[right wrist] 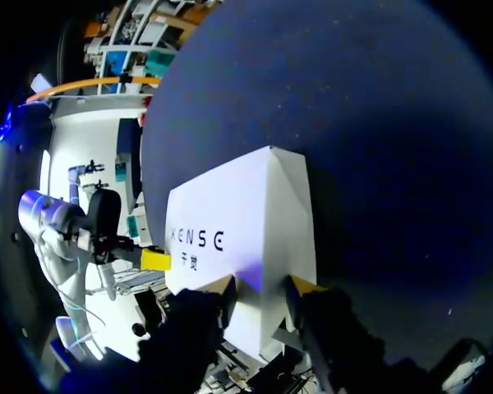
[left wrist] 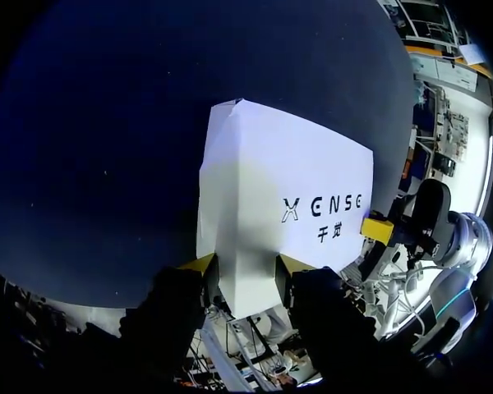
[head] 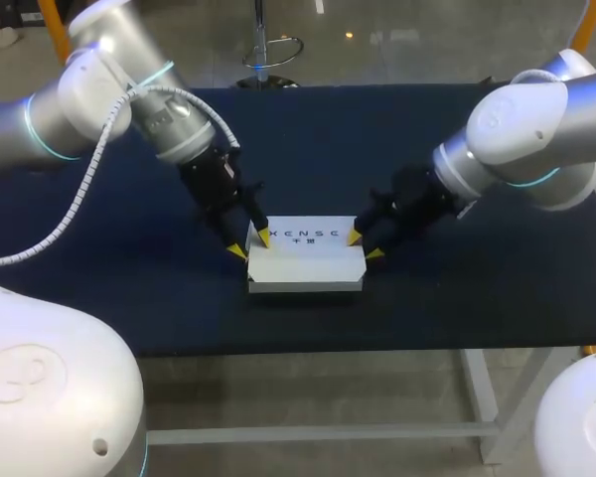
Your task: Assemble the packaging by folding the flat box into shape, placing the metal phone stand inside, and closing the box properly
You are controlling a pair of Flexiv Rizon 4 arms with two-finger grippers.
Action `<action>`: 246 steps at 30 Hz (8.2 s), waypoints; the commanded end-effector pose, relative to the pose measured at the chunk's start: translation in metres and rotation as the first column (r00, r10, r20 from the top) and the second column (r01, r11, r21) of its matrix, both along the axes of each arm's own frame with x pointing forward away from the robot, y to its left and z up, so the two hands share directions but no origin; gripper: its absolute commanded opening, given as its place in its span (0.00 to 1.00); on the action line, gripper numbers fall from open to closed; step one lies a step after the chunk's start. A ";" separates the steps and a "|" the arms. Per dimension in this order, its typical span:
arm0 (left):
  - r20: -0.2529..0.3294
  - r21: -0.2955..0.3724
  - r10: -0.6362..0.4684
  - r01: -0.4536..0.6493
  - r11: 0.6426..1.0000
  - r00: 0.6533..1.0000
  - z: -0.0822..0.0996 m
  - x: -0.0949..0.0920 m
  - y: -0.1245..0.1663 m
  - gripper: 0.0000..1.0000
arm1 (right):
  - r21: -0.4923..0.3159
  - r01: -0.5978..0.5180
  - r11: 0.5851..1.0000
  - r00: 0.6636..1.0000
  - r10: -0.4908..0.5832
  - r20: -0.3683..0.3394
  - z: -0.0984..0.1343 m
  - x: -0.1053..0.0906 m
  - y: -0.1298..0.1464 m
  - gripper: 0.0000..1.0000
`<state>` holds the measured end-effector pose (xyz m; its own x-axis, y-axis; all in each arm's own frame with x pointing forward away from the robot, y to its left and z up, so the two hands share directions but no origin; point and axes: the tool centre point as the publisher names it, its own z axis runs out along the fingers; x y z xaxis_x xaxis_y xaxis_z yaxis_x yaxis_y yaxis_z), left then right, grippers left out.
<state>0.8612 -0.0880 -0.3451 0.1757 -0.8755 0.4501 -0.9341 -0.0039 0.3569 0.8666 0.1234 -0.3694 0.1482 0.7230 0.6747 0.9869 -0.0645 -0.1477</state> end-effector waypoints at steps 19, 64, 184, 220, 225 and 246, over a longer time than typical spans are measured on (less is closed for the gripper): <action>-0.077 0.023 -0.028 0.030 0.999 0.997 0.011 0.008 -0.002 0.46 | 0.013 -0.029 0.999 0.999 0.030 -0.035 0.007 0.005 0.000 0.44; 0.143 -0.009 -0.033 0.035 0.999 0.989 -0.005 0.002 0.009 0.53 | 0.014 -0.038 0.999 0.997 0.039 -0.070 -0.004 0.007 -0.001 0.44; 0.355 -0.206 0.027 0.050 0.977 0.934 -0.039 0.005 0.009 0.52 | 0.051 -0.041 0.998 0.995 0.036 0.094 -0.022 0.002 -0.008 0.46; 0.343 -0.316 0.012 0.103 0.943 0.939 -0.045 0.012 0.002 0.45 | 0.090 -0.039 0.995 0.996 0.032 0.081 -0.030 0.004 -0.004 0.47; 0.338 -0.322 0.012 0.103 0.941 0.941 -0.044 0.012 -0.001 0.45 | 0.099 -0.041 0.994 0.996 0.033 0.084 -0.029 0.005 0.000 0.47; 0.320 -0.356 0.039 0.083 0.931 0.947 -0.035 0.008 -0.001 0.44 | 0.122 -0.027 0.992 0.996 0.016 0.087 -0.022 0.005 0.004 0.47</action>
<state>0.8701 -0.0830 -0.3812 -0.0463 -0.6455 0.7624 -0.9959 0.0892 0.0151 0.8705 0.1223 -0.3919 0.0735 0.6416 0.7635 0.9971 -0.0341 -0.0673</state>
